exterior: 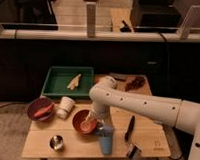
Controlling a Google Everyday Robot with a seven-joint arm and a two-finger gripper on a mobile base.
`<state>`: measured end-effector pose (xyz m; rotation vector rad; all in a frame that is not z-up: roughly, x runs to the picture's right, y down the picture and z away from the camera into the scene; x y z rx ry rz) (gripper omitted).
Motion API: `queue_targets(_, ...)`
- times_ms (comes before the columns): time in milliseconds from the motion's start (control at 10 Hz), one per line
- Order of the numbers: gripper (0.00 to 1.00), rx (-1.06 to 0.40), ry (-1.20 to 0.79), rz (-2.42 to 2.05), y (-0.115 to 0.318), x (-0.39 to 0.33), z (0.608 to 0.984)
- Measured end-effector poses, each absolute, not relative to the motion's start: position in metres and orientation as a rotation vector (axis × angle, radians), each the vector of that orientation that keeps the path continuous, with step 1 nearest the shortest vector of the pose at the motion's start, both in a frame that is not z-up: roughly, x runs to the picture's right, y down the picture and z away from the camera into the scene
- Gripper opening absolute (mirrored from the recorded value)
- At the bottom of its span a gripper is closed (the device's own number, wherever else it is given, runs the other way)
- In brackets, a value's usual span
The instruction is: Place fork in plastic cup
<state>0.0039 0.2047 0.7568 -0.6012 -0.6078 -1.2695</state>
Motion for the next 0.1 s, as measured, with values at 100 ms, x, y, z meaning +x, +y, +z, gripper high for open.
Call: queue_targets(100,0.8,-0.601,-0.608,-1.269,0.2047,0.0039,0.7568)
